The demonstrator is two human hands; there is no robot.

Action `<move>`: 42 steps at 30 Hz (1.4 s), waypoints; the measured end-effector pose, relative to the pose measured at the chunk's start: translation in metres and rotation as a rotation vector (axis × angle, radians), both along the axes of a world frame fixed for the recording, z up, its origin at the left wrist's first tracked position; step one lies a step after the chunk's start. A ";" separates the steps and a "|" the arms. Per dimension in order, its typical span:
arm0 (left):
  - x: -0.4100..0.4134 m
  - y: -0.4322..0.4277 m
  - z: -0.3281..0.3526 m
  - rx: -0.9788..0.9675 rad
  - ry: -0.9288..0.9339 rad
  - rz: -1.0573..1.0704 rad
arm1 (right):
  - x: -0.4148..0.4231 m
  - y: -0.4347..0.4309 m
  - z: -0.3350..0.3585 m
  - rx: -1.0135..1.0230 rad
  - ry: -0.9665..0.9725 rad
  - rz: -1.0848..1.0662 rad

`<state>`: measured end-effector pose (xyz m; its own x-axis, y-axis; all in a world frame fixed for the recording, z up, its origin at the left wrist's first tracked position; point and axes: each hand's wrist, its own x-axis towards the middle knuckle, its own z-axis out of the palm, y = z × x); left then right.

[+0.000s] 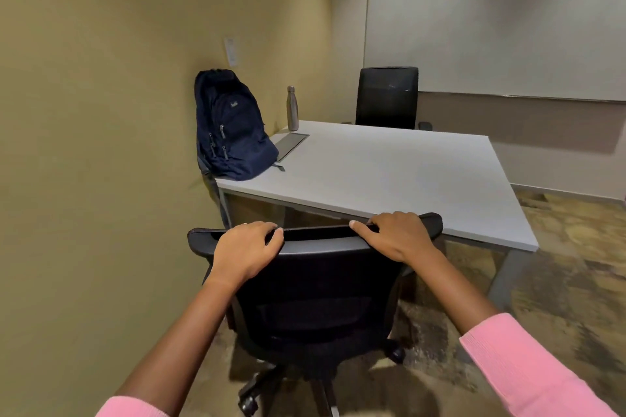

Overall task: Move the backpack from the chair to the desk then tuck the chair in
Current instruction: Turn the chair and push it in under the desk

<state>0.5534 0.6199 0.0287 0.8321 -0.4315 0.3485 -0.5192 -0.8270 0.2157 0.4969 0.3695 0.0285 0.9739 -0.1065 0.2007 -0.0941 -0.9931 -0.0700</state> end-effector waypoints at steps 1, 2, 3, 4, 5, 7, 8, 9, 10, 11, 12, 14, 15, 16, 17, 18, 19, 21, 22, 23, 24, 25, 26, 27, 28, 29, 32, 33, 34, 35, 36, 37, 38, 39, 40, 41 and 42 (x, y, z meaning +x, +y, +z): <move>0.004 0.007 0.000 -0.003 -0.001 -0.009 | 0.000 0.009 0.000 -0.002 -0.004 -0.021; 0.008 0.013 0.000 -0.008 -0.002 -0.020 | 0.000 0.016 -0.001 0.001 -0.008 -0.042; 0.012 0.019 0.000 -0.015 -0.003 -0.031 | 0.000 0.024 -0.001 0.009 -0.014 -0.063; 0.016 0.024 0.000 -0.020 -0.004 -0.043 | 0.000 0.030 -0.001 0.020 -0.021 -0.080; 0.019 0.029 0.001 -0.022 -0.002 -0.054 | 0.000 0.036 -0.002 0.030 -0.027 -0.094; 0.025 0.037 0.001 -0.019 0.007 -0.072 | 0.001 0.046 -0.002 0.042 -0.030 -0.114; 0.028 0.041 0.001 -0.019 0.012 -0.081 | 0.002 0.050 -0.002 0.047 -0.025 -0.121; 0.030 0.045 0.001 -0.022 0.016 -0.090 | 0.003 0.054 -0.002 0.055 -0.016 -0.125; 0.034 0.048 0.001 -0.025 0.020 -0.096 | 0.004 0.057 -0.001 0.064 -0.001 -0.125; 0.037 0.050 0.001 -0.027 0.021 -0.102 | 0.006 0.059 0.000 0.074 0.022 -0.121; 0.040 0.052 0.001 -0.027 0.021 -0.105 | 0.008 0.061 0.002 0.080 0.053 -0.114; 0.046 0.055 0.001 -0.023 0.020 -0.106 | 0.012 0.063 0.005 0.087 0.128 -0.101; 0.048 0.056 0.000 -0.023 0.018 -0.105 | 0.014 0.064 0.006 0.091 0.165 -0.094; 0.049 0.058 0.000 -0.026 0.016 -0.103 | 0.016 0.065 0.008 0.098 0.200 -0.087; 0.051 0.059 -0.001 -0.031 0.014 -0.100 | 0.017 0.065 0.010 0.106 0.232 -0.082; 0.052 0.060 -0.001 -0.032 0.013 -0.098 | 0.018 0.066 0.011 0.114 0.256 -0.080; 0.053 0.061 -0.001 -0.030 0.013 -0.099 | 0.017 0.068 0.011 0.116 0.266 -0.076; 0.054 0.063 -0.002 -0.035 0.005 -0.110 | 0.015 0.071 0.010 0.109 0.239 -0.067; 0.054 0.064 -0.002 -0.041 -0.004 -0.115 | 0.013 0.073 0.009 0.105 0.219 -0.065; 0.055 0.065 -0.002 -0.047 -0.015 -0.120 | 0.012 0.075 0.009 0.103 0.202 -0.066; 0.056 0.067 -0.002 -0.054 -0.026 -0.126 | 0.012 0.077 0.008 0.102 0.186 -0.069; 0.057 0.069 -0.003 -0.064 -0.033 -0.133 | 0.011 0.080 0.007 0.102 0.169 -0.075; 0.058 0.071 -0.002 -0.073 -0.037 -0.141 | 0.011 0.083 0.007 0.102 0.150 -0.086; 0.060 0.073 -0.002 -0.080 -0.041 -0.152 | 0.012 0.086 0.007 0.104 0.131 -0.099; 0.063 0.074 -0.001 -0.084 -0.046 -0.165 | 0.012 0.089 0.007 0.107 0.113 -0.113; 0.066 0.076 -0.001 -0.083 -0.049 -0.178 | 0.013 0.092 0.007 0.108 0.096 -0.127; 0.078 0.086 0.002 -0.066 -0.048 -0.227 | 0.016 0.106 0.004 0.117 0.027 -0.176; 0.082 0.089 0.002 -0.066 -0.050 -0.242 | 0.017 0.113 0.003 0.116 -0.004 -0.193; 0.087 0.092 0.002 -0.070 -0.052 -0.249 | 0.018 0.119 0.003 0.115 -0.040 -0.215; 0.092 0.096 0.003 -0.077 -0.053 -0.252 | 0.019 0.127 0.002 0.117 -0.084 -0.243; 0.097 0.099 0.003 -0.086 -0.055 -0.257 | 0.019 0.135 0.002 0.118 -0.144 -0.275; 0.102 0.102 0.004 -0.097 -0.063 -0.268 | 0.019 0.142 0.001 0.117 -0.212 -0.308; 0.107 0.105 0.004 -0.110 -0.075 -0.284 | 0.020 0.149 0.000 0.114 -0.272 -0.340; 0.113 0.107 0.004 -0.124 -0.089 -0.302 | 0.021 0.154 0.000 0.112 -0.316 -0.367; 0.118 0.109 0.005 -0.137 -0.101 -0.315 | 0.023 0.158 0.000 0.113 -0.348 -0.388; 0.122 0.110 0.005 -0.148 -0.109 -0.326 | 0.024 0.160 0.000 0.116 -0.371 -0.403; 0.126 0.111 0.005 -0.158 -0.115 -0.337 | 0.026 0.162 0.000 0.121 -0.389 -0.414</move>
